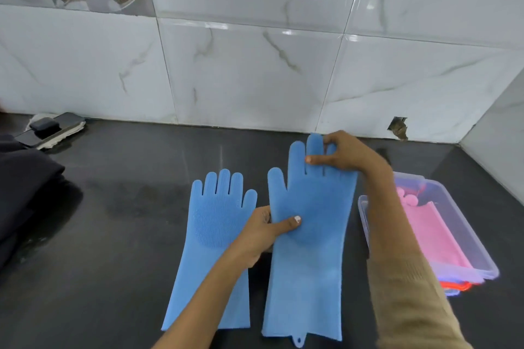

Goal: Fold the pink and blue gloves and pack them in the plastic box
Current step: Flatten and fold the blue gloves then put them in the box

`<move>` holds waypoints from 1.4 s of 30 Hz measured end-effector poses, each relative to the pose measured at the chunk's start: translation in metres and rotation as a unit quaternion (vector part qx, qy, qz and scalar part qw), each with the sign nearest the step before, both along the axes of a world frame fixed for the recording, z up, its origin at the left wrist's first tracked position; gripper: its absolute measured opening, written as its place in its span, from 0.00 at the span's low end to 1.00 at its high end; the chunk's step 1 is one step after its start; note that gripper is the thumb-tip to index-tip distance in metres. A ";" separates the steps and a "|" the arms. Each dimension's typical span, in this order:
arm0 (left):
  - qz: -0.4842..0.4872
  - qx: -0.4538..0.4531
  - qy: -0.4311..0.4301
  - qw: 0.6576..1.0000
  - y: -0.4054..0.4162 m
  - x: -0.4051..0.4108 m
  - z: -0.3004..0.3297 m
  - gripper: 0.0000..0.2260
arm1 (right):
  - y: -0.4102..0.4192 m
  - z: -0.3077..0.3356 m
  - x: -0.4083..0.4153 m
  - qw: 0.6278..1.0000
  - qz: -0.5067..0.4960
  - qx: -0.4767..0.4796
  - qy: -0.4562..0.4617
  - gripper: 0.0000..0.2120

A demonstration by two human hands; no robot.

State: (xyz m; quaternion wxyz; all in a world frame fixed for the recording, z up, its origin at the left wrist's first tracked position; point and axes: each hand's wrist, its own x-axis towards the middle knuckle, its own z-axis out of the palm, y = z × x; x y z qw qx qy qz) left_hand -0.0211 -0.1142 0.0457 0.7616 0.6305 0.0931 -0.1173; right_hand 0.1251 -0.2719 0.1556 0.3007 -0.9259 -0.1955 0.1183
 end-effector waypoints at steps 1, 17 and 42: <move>0.018 0.027 0.016 0.999 -0.002 0.007 -0.006 0.09 | 0.005 -0.018 0.017 0.999 0.004 -0.036 0.007 0.13; 0.029 0.420 0.088 0.903 -0.001 -0.010 -0.034 0.21 | -0.019 -0.144 -0.056 0.965 -0.253 -0.022 0.064 0.13; 0.233 0.501 0.201 0.809 0.089 -0.043 -0.026 0.15 | 0.103 -0.142 -0.148 0.978 -0.139 0.137 0.077 0.16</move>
